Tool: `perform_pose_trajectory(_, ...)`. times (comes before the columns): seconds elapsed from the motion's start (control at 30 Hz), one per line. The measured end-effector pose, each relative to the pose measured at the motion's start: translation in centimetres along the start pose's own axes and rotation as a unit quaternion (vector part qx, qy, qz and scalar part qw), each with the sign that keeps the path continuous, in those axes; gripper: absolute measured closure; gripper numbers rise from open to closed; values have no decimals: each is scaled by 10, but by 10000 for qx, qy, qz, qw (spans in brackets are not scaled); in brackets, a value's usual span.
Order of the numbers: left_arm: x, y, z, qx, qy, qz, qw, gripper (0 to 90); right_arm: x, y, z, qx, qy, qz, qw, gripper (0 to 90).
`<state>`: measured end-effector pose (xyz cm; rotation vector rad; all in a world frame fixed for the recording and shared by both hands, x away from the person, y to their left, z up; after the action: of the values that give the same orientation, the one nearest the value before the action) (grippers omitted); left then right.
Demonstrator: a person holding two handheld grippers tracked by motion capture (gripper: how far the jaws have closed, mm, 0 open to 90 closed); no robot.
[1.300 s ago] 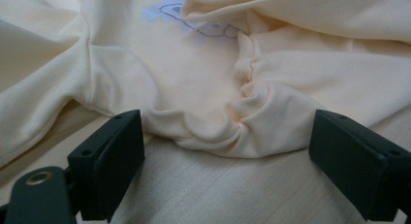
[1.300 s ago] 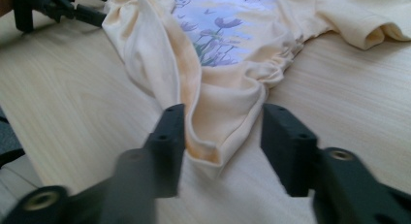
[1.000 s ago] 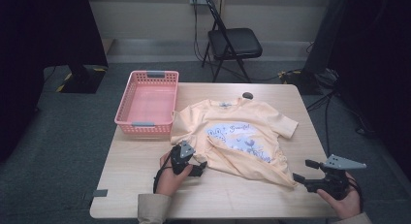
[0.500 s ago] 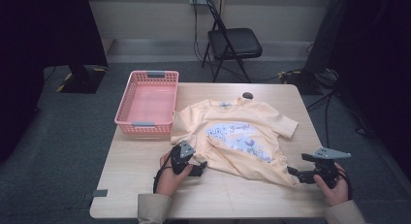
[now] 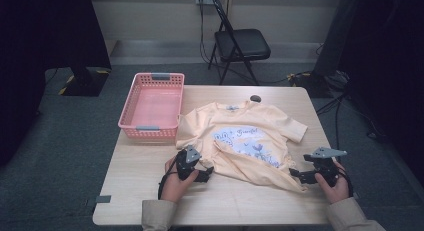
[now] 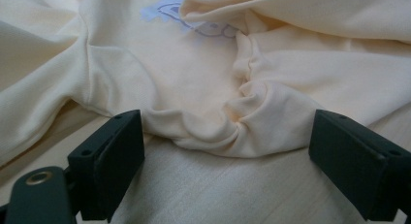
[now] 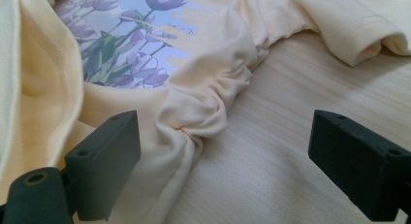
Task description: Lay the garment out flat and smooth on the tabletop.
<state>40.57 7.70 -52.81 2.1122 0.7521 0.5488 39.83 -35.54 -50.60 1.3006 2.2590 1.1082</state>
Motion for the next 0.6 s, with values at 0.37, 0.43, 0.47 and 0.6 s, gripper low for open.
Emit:
perform_pose_trajectory(0.37,0,0,0,-3,-5,2,10000,120,-4,-4,8,166,46,-177,9997,104)
perform_pose_trajectory(0.43,0,0,0,-1,-7,3,10000,120,-4,-5,9,152,33,-223,9996,104)
perform_pose_trajectory(0.47,0,0,0,-1,-7,4,10000,120,-4,-5,9,156,30,-250,9996,103)
perform_pose_trajectory(0.6,0,0,0,0,-6,6,10000,121,-5,-6,10,153,95,-206,9996,100)
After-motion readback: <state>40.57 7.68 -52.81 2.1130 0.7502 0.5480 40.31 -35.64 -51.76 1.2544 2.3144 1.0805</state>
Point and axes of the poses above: each handheld gripper's, and its own axes: z roughly forward along the jaws, y roughly out of its top, x roughly to its left, the point moved 2 cm from there along z, roughly forward along the jaws, and after that the axes turned 8 degrees about z, right-handed, at the moved point
